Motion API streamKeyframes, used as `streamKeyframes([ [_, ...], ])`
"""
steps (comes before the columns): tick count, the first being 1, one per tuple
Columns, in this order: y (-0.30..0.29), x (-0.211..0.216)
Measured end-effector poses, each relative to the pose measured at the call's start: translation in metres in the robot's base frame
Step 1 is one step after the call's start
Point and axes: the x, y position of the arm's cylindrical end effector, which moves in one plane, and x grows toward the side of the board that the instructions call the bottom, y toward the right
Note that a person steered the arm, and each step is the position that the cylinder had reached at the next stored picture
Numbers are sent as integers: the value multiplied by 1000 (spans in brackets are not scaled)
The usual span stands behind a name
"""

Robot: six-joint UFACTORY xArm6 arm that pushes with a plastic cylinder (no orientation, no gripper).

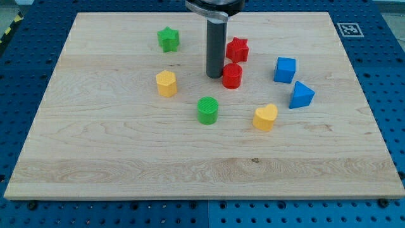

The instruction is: Point your arm towards the green star

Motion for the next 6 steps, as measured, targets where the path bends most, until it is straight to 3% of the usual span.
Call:
streamKeyframes([
  [1,-22,0],
  [3,-144,-12],
  [4,-164,-38],
  [6,-164,-132],
])
